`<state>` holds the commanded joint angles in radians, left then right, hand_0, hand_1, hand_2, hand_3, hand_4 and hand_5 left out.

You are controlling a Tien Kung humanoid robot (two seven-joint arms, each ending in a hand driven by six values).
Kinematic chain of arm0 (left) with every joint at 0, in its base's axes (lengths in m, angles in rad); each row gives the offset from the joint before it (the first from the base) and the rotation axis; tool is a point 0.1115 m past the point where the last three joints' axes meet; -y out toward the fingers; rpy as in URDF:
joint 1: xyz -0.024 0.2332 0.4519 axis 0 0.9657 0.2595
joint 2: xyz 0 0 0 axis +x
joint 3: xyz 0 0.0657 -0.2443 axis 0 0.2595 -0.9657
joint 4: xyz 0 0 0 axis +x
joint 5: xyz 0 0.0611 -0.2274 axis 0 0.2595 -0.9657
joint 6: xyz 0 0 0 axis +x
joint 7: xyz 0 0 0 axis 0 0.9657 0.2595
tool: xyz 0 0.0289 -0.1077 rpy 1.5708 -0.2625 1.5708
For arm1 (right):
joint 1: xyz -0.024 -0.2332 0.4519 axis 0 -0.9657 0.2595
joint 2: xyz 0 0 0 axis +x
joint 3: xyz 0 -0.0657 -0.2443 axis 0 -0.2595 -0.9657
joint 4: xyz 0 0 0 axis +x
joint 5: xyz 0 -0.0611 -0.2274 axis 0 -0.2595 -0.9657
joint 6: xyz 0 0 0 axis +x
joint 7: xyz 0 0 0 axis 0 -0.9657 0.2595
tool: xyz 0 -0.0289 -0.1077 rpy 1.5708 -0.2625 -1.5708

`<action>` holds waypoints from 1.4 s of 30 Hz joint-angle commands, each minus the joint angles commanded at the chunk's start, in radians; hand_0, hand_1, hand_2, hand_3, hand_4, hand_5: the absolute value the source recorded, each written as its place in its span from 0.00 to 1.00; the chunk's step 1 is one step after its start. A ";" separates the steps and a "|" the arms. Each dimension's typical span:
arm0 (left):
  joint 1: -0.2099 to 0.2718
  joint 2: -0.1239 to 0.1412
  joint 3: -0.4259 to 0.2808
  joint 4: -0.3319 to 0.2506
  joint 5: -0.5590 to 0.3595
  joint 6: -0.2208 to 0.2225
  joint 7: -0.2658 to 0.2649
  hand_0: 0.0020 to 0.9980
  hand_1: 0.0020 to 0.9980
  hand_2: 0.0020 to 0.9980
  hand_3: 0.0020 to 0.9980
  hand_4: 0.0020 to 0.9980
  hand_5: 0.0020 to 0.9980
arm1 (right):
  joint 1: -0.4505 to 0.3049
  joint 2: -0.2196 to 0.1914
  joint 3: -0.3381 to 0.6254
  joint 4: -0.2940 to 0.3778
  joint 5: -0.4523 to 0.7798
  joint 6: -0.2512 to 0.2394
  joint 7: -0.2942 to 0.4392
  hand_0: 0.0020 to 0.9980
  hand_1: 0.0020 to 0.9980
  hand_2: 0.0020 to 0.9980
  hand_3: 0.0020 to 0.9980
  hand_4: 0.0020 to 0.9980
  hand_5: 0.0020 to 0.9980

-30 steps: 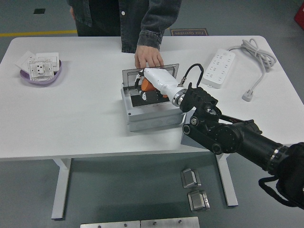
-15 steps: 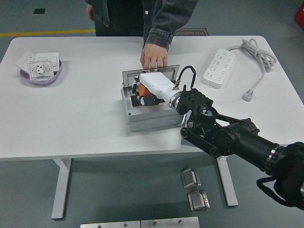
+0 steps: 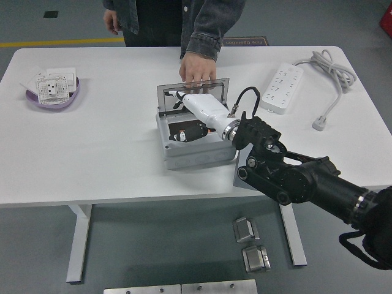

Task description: Pick up the cylinder from the cube,place it in the box,flap close box

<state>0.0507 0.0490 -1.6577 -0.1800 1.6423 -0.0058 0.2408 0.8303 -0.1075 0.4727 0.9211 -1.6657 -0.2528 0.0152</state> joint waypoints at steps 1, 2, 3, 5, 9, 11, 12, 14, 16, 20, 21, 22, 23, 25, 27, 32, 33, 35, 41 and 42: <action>0.003 -0.002 -0.008 0.000 0.007 -0.001 0.001 0.63 0.56 0.54 0.59 0.50 0.05 | -0.001 -0.020 0.002 0.024 0.023 0.006 -0.008 0.68 0.60 0.68 0.96 0.94 0.35; 0.005 -0.003 -0.013 0.000 0.012 -0.001 0.002 0.63 0.56 0.54 0.59 0.50 0.05 | -0.001 -0.037 0.005 0.046 0.042 0.013 -0.017 0.68 0.60 0.68 0.96 0.94 0.35; 0.007 -0.005 -0.020 0.000 0.018 -0.001 0.003 0.63 0.56 0.54 0.59 0.49 0.05 | 0.001 -0.063 0.012 0.081 0.070 0.026 -0.032 0.68 0.59 0.67 0.94 0.94 0.36; 0.010 -0.007 -0.027 0.000 0.024 -0.002 0.004 0.63 0.56 0.54 0.59 0.49 0.05 | 0.007 -0.099 0.025 0.127 0.104 0.047 -0.054 0.68 0.59 0.67 0.94 0.94 0.36; 0.009 -0.008 -0.029 0.000 0.026 -0.001 0.006 0.62 0.56 0.54 0.59 0.49 0.05 | 0.037 -0.168 0.055 0.225 0.144 0.089 -0.092 0.66 0.57 0.67 0.91 0.84 0.31; 0.007 -0.008 -0.025 0.000 0.023 -0.001 0.007 0.62 0.56 0.54 0.59 0.49 0.05 | 0.054 -0.178 0.069 0.249 0.144 0.102 -0.100 0.66 0.57 0.67 0.91 0.84 0.31; 0.006 -0.008 -0.021 0.000 0.021 -0.001 0.008 0.62 0.56 0.54 0.59 0.49 0.05 | 0.066 -0.181 0.078 0.253 0.140 0.110 -0.104 0.66 0.57 0.67 0.91 0.84 0.31; 0.004 -0.008 -0.017 0.000 0.020 -0.002 0.009 0.62 0.56 0.54 0.59 0.49 0.05 | 0.085 -0.181 0.091 0.245 0.128 0.120 -0.108 0.66 0.57 0.67 0.91 0.84 0.31; 0.003 -0.008 -0.020 0.000 0.026 -0.003 0.011 0.62 0.55 0.54 0.59 0.47 0.05 | 0.103 -0.178 0.101 0.228 0.118 0.128 -0.109 0.64 0.55 0.66 0.86 0.75 0.26; 0.004 -0.006 -0.028 0.000 0.039 -0.005 0.013 0.62 0.55 0.54 0.59 0.47 0.05 | 0.132 -0.159 0.101 0.173 0.123 0.133 -0.096 0.64 0.55 0.66 0.86 0.75 0.26; 0.004 -0.006 -0.030 0.000 0.042 -0.006 0.013 0.62 0.55 0.54 0.59 0.46 0.06 | 0.136 -0.150 0.096 0.154 0.130 0.131 -0.088 0.64 0.53 0.66 0.84 0.74 0.26; 0.003 -0.005 -0.031 0.000 0.044 -0.006 0.013 0.62 0.55 0.54 0.59 0.46 0.06 | 0.139 -0.139 0.090 0.134 0.137 0.128 -0.079 0.64 0.53 0.66 0.84 0.74 0.26; 0.001 -0.005 -0.029 0.000 0.044 -0.007 0.014 0.62 0.55 0.54 0.59 0.46 0.06 | 0.140 -0.126 0.083 0.112 0.142 0.123 -0.069 0.64 0.53 0.66 0.84 0.74 0.26; -0.002 -0.005 -0.021 0.000 0.037 -0.008 0.013 0.62 0.55 0.54 0.59 0.46 0.06 | 0.136 -0.104 0.073 0.080 0.151 0.114 -0.053 0.64 0.53 0.66 0.84 0.74 0.26; -0.006 -0.005 -0.007 0.000 0.025 -0.008 0.012 0.62 0.55 0.54 0.59 0.46 0.06 | 0.127 -0.088 0.063 0.058 0.157 0.104 -0.040 0.64 0.51 0.65 0.83 0.74 0.26; -0.010 -0.004 0.012 0.000 0.006 -0.007 0.009 0.62 0.55 0.54 0.59 0.46 0.06 | 0.103 -0.078 0.027 0.051 0.179 0.085 -0.022 0.64 0.51 0.65 0.83 0.74 0.26; -0.010 -0.003 0.012 0.000 0.006 -0.007 0.009 0.62 0.55 0.54 0.59 0.45 0.06 | 0.098 -0.081 0.019 0.056 0.183 0.082 -0.021 0.64 0.50 0.64 0.82 0.75 0.27; -0.010 -0.002 0.008 0.000 0.010 -0.006 0.009 0.62 0.55 0.54 0.59 0.45 0.06 | 0.090 -0.090 0.004 0.072 0.192 0.078 -0.019 0.64 0.50 0.64 0.82 0.75 0.27; -0.012 0.000 0.018 0.000 -0.002 -0.005 0.007 0.62 0.55 0.54 0.58 0.45 0.05 | 0.068 -0.128 -0.031 0.138 0.205 0.071 -0.021 0.64 0.49 0.63 0.82 0.75 0.27; -0.012 0.000 0.021 0.000 -0.005 -0.005 0.006 0.62 0.55 0.54 0.58 0.45 0.05 | 0.064 -0.135 -0.036 0.151 0.207 0.070 -0.022 0.64 0.49 0.63 0.82 0.75 0.27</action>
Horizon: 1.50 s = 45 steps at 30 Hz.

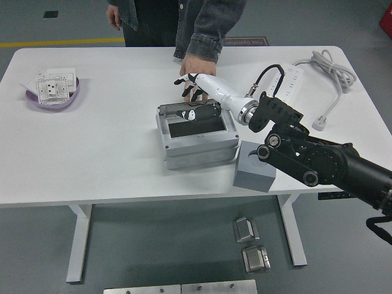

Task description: Pick up the cylinder from the cube,place it in the box,flap close box

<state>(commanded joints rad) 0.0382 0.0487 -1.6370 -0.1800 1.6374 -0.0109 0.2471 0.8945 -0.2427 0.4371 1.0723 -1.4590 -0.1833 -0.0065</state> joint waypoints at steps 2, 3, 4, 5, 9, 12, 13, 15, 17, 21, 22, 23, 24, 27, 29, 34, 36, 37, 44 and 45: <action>0.000 0.000 0.007 0.000 -0.008 0.001 -0.001 0.62 0.55 0.54 0.58 0.45 0.05 | -0.008 -0.013 -0.007 0.024 0.005 -0.003 0.000 0.64 0.49 0.63 0.82 0.75 0.27; 0.000 0.000 0.009 0.000 -0.010 0.001 -0.002 0.62 0.55 0.54 0.58 0.45 0.05 | -0.012 -0.018 -0.010 0.034 0.006 -0.005 0.000 0.64 0.48 0.63 0.81 0.74 0.27; 0.001 0.000 0.011 0.000 -0.013 0.001 -0.002 0.62 0.55 0.54 0.58 0.45 0.05 | -0.018 -0.023 -0.013 0.045 0.008 -0.006 0.000 0.64 0.48 0.63 0.81 0.74 0.27; 0.002 0.000 0.012 0.000 -0.014 0.001 -0.002 0.62 0.55 0.54 0.58 0.45 0.05 | -0.024 -0.027 -0.016 0.054 0.009 -0.008 -0.001 0.64 0.48 0.63 0.81 0.74 0.27; 0.005 -0.001 0.015 0.000 -0.018 0.001 -0.003 0.62 0.55 0.54 0.58 0.45 0.05 | -0.055 -0.039 -0.014 0.094 0.004 -0.011 -0.009 0.64 0.48 0.63 0.81 0.74 0.27; 0.006 -0.001 0.024 0.000 -0.028 0.002 -0.006 0.62 0.55 0.54 0.58 0.45 0.05 | -0.086 -0.040 -0.004 0.113 -0.002 -0.016 -0.011 0.64 0.48 0.63 0.81 0.74 0.27; 0.006 -0.001 0.028 0.000 -0.033 0.002 -0.006 0.62 0.55 0.54 0.58 0.45 0.05 | -0.096 -0.038 0.000 0.115 -0.003 -0.017 -0.010 0.64 0.48 0.63 0.81 0.74 0.27; 0.005 -0.003 0.042 0.000 -0.045 0.003 -0.009 0.62 0.55 0.54 0.58 0.45 0.05 | -0.115 -0.033 0.013 0.114 -0.010 -0.021 -0.008 0.64 0.48 0.63 0.81 0.74 0.27; 0.006 -0.005 0.053 0.000 -0.055 0.003 -0.012 0.62 0.55 0.54 0.58 0.45 0.05 | -0.130 -0.030 0.031 0.113 -0.020 -0.024 -0.006 0.64 0.48 0.63 0.81 0.74 0.27; 0.009 -0.007 0.060 0.000 -0.062 0.003 -0.015 0.62 0.55 0.54 0.58 0.45 0.05 | -0.155 -0.040 0.079 0.113 -0.033 -0.028 -0.005 0.64 0.48 0.63 0.81 0.74 0.28; 0.010 -0.008 0.059 0.000 -0.061 0.003 -0.015 0.62 0.55 0.54 0.58 0.45 0.05 | -0.160 -0.045 0.089 0.114 -0.036 -0.028 -0.006 0.64 0.48 0.63 0.81 0.74 0.28; 0.011 -0.008 0.055 0.000 -0.057 0.003 -0.015 0.62 0.55 0.54 0.58 0.45 0.05 | -0.170 -0.053 0.109 0.120 -0.046 -0.027 -0.009 0.64 0.48 0.63 0.81 0.74 0.28; 0.012 -0.009 0.047 0.000 -0.051 0.003 -0.014 0.62 0.55 0.54 0.58 0.45 0.05 | -0.182 -0.063 0.132 0.131 -0.061 -0.026 -0.013 0.64 0.48 0.63 0.81 0.74 0.28; 0.015 -0.011 0.030 0.000 -0.036 0.003 -0.013 0.62 0.55 0.54 0.59 0.45 0.06 | -0.224 -0.094 0.197 0.177 -0.113 -0.015 -0.040 0.64 0.47 0.63 0.81 0.73 0.28; 0.017 -0.013 0.017 0.000 -0.026 0.004 -0.013 0.62 0.55 0.54 0.59 0.45 0.06 | -0.260 -0.115 0.250 0.215 -0.155 -0.006 -0.060 0.64 0.47 0.63 0.81 0.73 0.28; 0.023 -0.017 -0.025 0.000 0.011 0.003 -0.011 0.62 0.55 0.54 0.59 0.45 0.06 | -0.371 -0.137 0.406 0.310 -0.257 -0.025 -0.073 0.64 0.47 0.63 0.81 0.73 0.28; 0.024 -0.017 -0.032 0.000 0.017 0.003 -0.011 0.62 0.55 0.54 0.59 0.45 0.06 | -0.421 -0.132 0.473 0.335 -0.279 -0.050 -0.054 0.64 0.47 0.63 0.81 0.73 0.28; 0.023 -0.017 -0.033 0.000 0.017 0.003 -0.012 0.62 0.55 0.54 0.59 0.45 0.06 | -0.442 -0.127 0.502 0.342 -0.280 -0.064 -0.041 0.64 0.47 0.63 0.81 0.73 0.28; 0.021 -0.017 -0.025 0.000 0.008 0.007 -0.020 0.63 0.55 0.54 0.59 0.45 0.06 | -0.618 -0.057 0.703 0.348 -0.169 -0.208 0.115 0.64 0.48 0.63 0.81 0.73 0.27; 0.023 -0.017 -0.029 0.000 0.011 0.007 -0.021 0.63 0.55 0.54 0.59 0.46 0.06 | -0.641 -0.045 0.727 0.346 -0.148 -0.226 0.140 0.64 0.51 0.64 0.80 0.74 0.27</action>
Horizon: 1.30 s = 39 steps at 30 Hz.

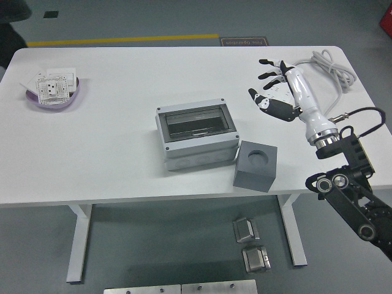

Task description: Pick up the cylinder from the cube,place it in the box,flap close box

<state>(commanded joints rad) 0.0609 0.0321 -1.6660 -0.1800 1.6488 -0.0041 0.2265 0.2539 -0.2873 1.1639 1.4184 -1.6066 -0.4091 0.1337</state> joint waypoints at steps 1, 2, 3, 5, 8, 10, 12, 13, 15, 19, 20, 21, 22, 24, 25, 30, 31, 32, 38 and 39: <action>0.003 0.000 -0.006 0.000 0.006 0.000 -0.001 0.63 0.55 0.54 0.59 0.46 0.06 | -0.024 0.013 0.025 -0.003 0.025 -0.021 0.028 0.64 0.51 0.64 0.80 0.74 0.27; 0.005 0.000 -0.012 0.000 0.011 0.000 -0.001 0.63 0.55 0.54 0.59 0.46 0.06 | -0.045 0.022 0.047 -0.006 0.049 -0.036 0.053 0.64 0.51 0.64 0.80 0.74 0.27; 0.008 0.000 -0.020 0.000 0.019 0.000 -0.002 0.63 0.55 0.54 0.59 0.46 0.06 | -0.068 0.031 0.070 -0.010 0.079 -0.050 0.084 0.64 0.51 0.64 0.80 0.74 0.27; 0.017 0.001 -0.050 0.000 0.048 -0.001 -0.002 0.63 0.55 0.54 0.59 0.46 0.06 | -0.110 0.044 0.113 -0.023 0.149 -0.063 0.149 0.64 0.51 0.64 0.80 0.74 0.27; 0.025 0.002 -0.079 0.000 0.076 -0.002 -0.004 0.63 0.55 0.54 0.59 0.46 0.06 | -0.138 0.049 0.144 -0.031 0.235 -0.068 0.226 0.72 0.69 0.75 0.83 0.90 0.40; 0.028 0.004 -0.090 0.000 0.086 -0.002 -0.006 0.63 0.55 0.54 0.59 0.46 0.06 | -0.150 0.048 0.165 -0.030 0.284 -0.069 0.270 0.72 0.69 0.75 0.83 0.90 0.40; 0.029 0.006 -0.094 0.000 0.089 -0.001 -0.009 0.63 0.55 0.54 0.59 0.46 0.06 | -0.160 0.047 0.185 -0.026 0.326 -0.070 0.307 0.75 0.73 0.78 0.85 0.93 0.44; 0.029 0.007 -0.095 0.000 0.088 -0.001 -0.010 0.63 0.55 0.54 0.59 0.46 0.06 | -0.164 0.046 0.193 -0.024 0.343 -0.071 0.319 0.75 0.73 0.78 0.85 0.93 0.44; 0.029 0.009 -0.098 0.000 0.089 0.000 -0.010 0.63 0.55 0.54 0.59 0.46 0.06 | -0.170 0.042 0.207 -0.021 0.369 -0.071 0.335 0.75 0.73 0.78 0.85 0.93 0.44; 0.029 0.010 -0.105 0.000 0.097 -0.001 -0.009 0.63 0.55 0.54 0.59 0.46 0.06 | -0.177 0.039 0.227 -0.017 0.382 -0.073 0.344 0.75 0.73 0.77 0.84 0.94 0.45; 0.029 0.011 -0.107 0.000 0.099 -0.001 -0.009 0.63 0.55 0.54 0.59 0.46 0.06 | -0.178 0.040 0.232 -0.016 0.381 -0.073 0.345 0.75 0.73 0.77 0.84 0.94 0.45; 0.028 0.011 -0.109 0.000 0.100 -0.001 -0.008 0.63 0.55 0.54 0.59 0.46 0.06 | -0.178 0.041 0.237 -0.015 0.380 -0.074 0.345 0.75 0.73 0.77 0.84 0.94 0.45; 0.028 0.011 -0.109 0.000 0.100 -0.001 -0.007 0.63 0.55 0.54 0.59 0.46 0.06 | -0.178 0.042 0.242 -0.015 0.376 -0.075 0.344 0.75 0.73 0.77 0.84 0.94 0.45; 0.026 0.011 -0.107 0.000 0.098 -0.001 -0.006 0.63 0.55 0.54 0.59 0.46 0.05 | -0.178 0.042 0.250 -0.013 0.366 -0.077 0.340 0.75 0.73 0.77 0.84 0.94 0.45; 0.026 0.012 -0.105 0.000 0.096 -0.001 -0.006 0.63 0.55 0.54 0.59 0.46 0.05 | -0.178 0.042 0.252 -0.013 0.360 -0.078 0.337 0.75 0.72 0.77 0.83 0.94 0.46; 0.026 0.017 -0.082 0.000 0.069 0.002 -0.004 0.63 0.55 0.54 0.59 0.46 0.05 | -0.182 0.047 0.247 -0.016 0.302 -0.080 0.306 0.75 0.72 0.77 0.83 0.94 0.46; 0.026 0.018 -0.079 0.000 0.066 0.002 -0.004 0.63 0.55 0.54 0.59 0.47 0.05 | -0.182 0.050 0.245 -0.018 0.291 -0.080 0.300 0.74 0.72 0.76 0.83 0.94 0.45; 0.027 0.019 -0.079 0.000 0.064 0.003 -0.004 0.63 0.55 0.54 0.59 0.47 0.05 | -0.182 0.054 0.244 -0.020 0.281 -0.079 0.295 0.74 0.72 0.76 0.83 0.94 0.45; 0.043 0.008 -0.144 0.000 0.131 -0.004 -0.006 0.63 0.55 0.54 0.59 0.46 0.05 | -0.165 0.061 0.232 -0.027 0.266 -0.068 0.283 0.74 0.72 0.76 0.83 0.94 0.46; 0.047 0.005 -0.161 0.000 0.149 -0.006 -0.007 0.63 0.55 0.54 0.59 0.46 0.05 | -0.162 0.059 0.229 -0.026 0.266 -0.067 0.283 0.74 0.72 0.76 0.83 0.94 0.46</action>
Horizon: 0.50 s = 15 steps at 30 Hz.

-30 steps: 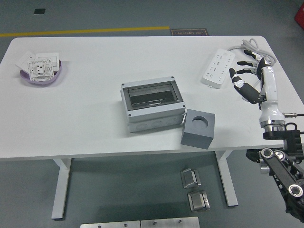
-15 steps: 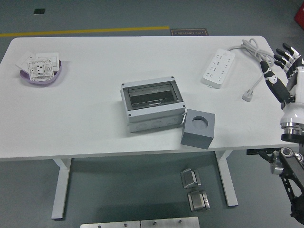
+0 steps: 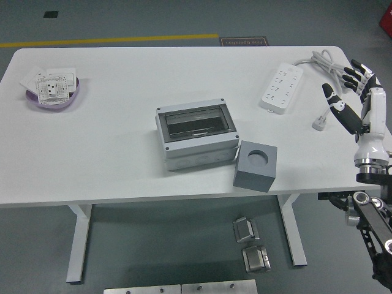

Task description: Pick up the cylinder from the cube,place it in the box,flap close box

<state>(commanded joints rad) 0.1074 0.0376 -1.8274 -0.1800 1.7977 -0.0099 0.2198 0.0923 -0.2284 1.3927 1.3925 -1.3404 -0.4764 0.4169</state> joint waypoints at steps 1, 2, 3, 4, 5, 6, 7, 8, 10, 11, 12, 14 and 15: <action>0.005 -0.003 -0.021 0.000 0.021 -0.002 -0.001 0.63 0.55 0.54 0.59 0.46 0.05 | 0.005 -0.003 -0.004 0.001 0.000 0.001 -0.001 0.74 0.72 0.76 0.83 0.94 0.46; 0.011 -0.005 -0.042 0.000 0.043 -0.003 -0.003 0.63 0.55 0.54 0.59 0.46 0.05 | 0.010 -0.006 -0.009 0.003 -0.001 0.001 -0.002 0.74 0.72 0.76 0.83 0.94 0.46; 0.016 -0.007 -0.062 0.000 0.064 -0.005 -0.005 0.63 0.55 0.54 0.59 0.46 0.05 | 0.014 -0.009 -0.014 0.004 -0.002 0.001 -0.003 0.74 0.72 0.76 0.83 0.94 0.46; 0.021 -0.009 -0.082 0.000 0.084 -0.005 -0.007 0.63 0.55 0.54 0.59 0.46 0.05 | 0.018 -0.010 -0.020 0.005 -0.002 0.002 -0.002 0.74 0.72 0.76 0.83 0.94 0.45; 0.024 -0.011 -0.094 0.000 0.097 -0.006 -0.009 0.63 0.55 0.54 0.59 0.46 0.05 | 0.020 -0.010 -0.023 0.005 -0.001 0.002 -0.002 0.74 0.72 0.76 0.83 0.94 0.45; 0.027 -0.012 -0.103 0.000 0.107 -0.006 -0.011 0.63 0.55 0.54 0.59 0.46 0.05 | 0.022 -0.010 -0.026 0.005 0.000 0.002 -0.001 0.74 0.72 0.76 0.83 0.94 0.45; 0.030 -0.014 -0.111 0.000 0.116 -0.007 -0.012 0.63 0.55 0.54 0.59 0.46 0.05 | 0.024 -0.010 -0.030 0.005 0.001 0.003 -0.001 0.74 0.72 0.76 0.83 0.94 0.45; 0.031 -0.016 -0.115 0.000 0.121 -0.008 -0.013 0.63 0.55 0.54 0.59 0.46 0.05 | 0.025 -0.010 -0.033 0.005 0.001 0.003 0.000 0.74 0.72 0.76 0.83 0.94 0.45; 0.035 -0.019 -0.117 0.000 0.123 -0.008 -0.015 0.63 0.55 0.54 0.59 0.46 0.05 | 0.027 -0.010 -0.040 0.003 0.002 0.005 -0.001 0.75 0.72 0.76 0.83 0.94 0.45; 0.036 -0.020 -0.115 0.000 0.121 -0.008 -0.016 0.63 0.55 0.54 0.59 0.46 0.05 | 0.028 -0.009 -0.043 0.002 0.002 0.005 -0.001 0.75 0.72 0.76 0.83 0.94 0.45; 0.037 -0.020 -0.113 0.000 0.118 -0.008 -0.016 0.63 0.55 0.54 0.59 0.46 0.05 | 0.028 -0.009 -0.046 0.001 0.003 0.005 -0.001 0.75 0.72 0.76 0.83 0.94 0.45; 0.039 -0.021 -0.105 0.000 0.110 -0.005 -0.019 0.63 0.55 0.54 0.59 0.46 0.05 | 0.030 -0.008 -0.052 -0.002 0.003 0.005 -0.002 0.75 0.72 0.76 0.83 0.94 0.45; 0.039 -0.021 -0.103 0.000 0.108 -0.004 -0.020 0.63 0.55 0.54 0.59 0.46 0.05 | 0.030 -0.008 -0.055 -0.003 0.003 0.005 -0.003 0.75 0.72 0.76 0.83 0.94 0.45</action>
<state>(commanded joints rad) 0.1465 0.0166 -1.9300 -0.1800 1.9057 -0.0139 0.2000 0.1225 -0.2367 1.3380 1.3893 -1.3377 -0.4716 0.4136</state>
